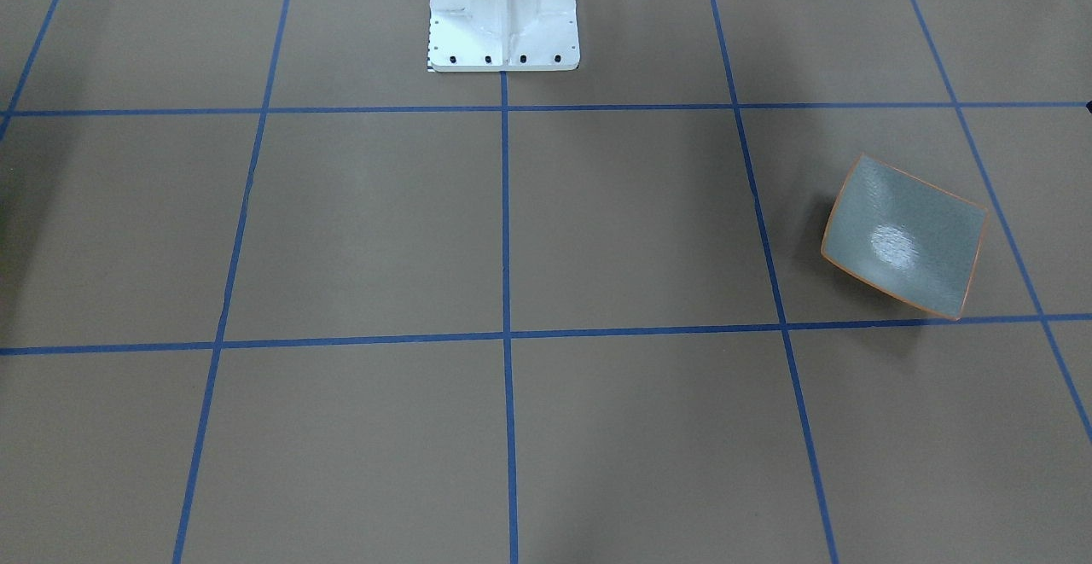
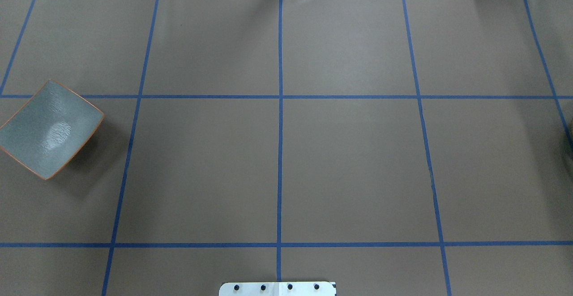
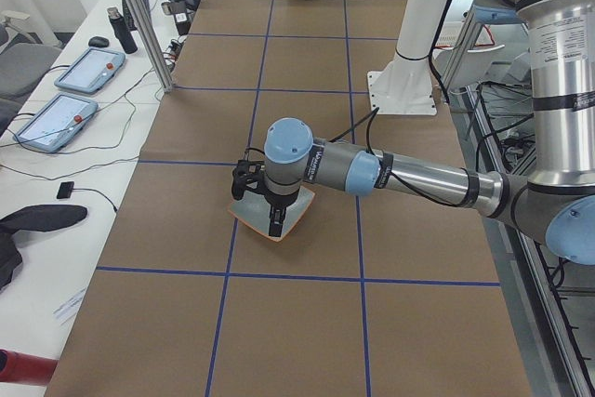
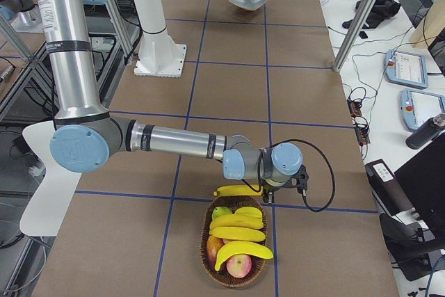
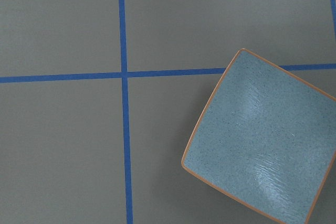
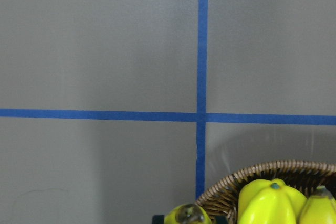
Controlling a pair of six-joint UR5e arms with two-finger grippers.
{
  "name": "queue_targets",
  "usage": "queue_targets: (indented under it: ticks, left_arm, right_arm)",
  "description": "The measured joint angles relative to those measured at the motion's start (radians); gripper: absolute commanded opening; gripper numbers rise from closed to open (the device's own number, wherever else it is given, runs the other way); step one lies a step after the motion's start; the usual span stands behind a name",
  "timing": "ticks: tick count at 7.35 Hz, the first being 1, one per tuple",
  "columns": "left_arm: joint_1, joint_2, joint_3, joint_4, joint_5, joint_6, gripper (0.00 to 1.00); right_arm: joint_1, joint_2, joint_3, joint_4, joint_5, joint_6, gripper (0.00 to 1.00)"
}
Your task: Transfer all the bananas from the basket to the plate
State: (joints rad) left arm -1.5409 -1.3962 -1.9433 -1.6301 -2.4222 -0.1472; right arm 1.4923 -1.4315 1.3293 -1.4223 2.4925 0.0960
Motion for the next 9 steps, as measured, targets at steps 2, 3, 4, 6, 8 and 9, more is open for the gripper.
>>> queue_targets:
  ticks: [2,3,4,6,8,9]
  left_arm:
    - [0.002,-0.011,0.004,0.002,0.000,-0.003,1.00]
    - [0.003,-0.024,0.008,0.003,-0.001,-0.028,1.00]
    - [0.007,-0.046,0.011,0.003,-0.011,-0.076,1.00]
    - [0.038,-0.108,0.013,0.002,-0.063,-0.202,1.00]
    - [0.107,-0.192,0.010,-0.018,-0.108,-0.341,1.00]
    - [0.145,-0.235,0.008,-0.036,-0.118,-0.409,1.00]
  right_arm:
    - [0.003,0.032,0.009,-0.038,0.092,0.046,0.00]
    - [0.002,0.043,0.030,-0.042,0.133,0.111,0.00]
    - [-0.005,0.053,0.066,-0.040,0.166,0.206,0.00]
    - [-0.042,0.096,0.138,-0.036,0.208,0.400,0.00]
    - [-0.123,0.158,0.209,-0.034,0.225,0.582,0.00]
    - [-0.170,0.189,0.245,-0.033,0.226,0.660,0.00]
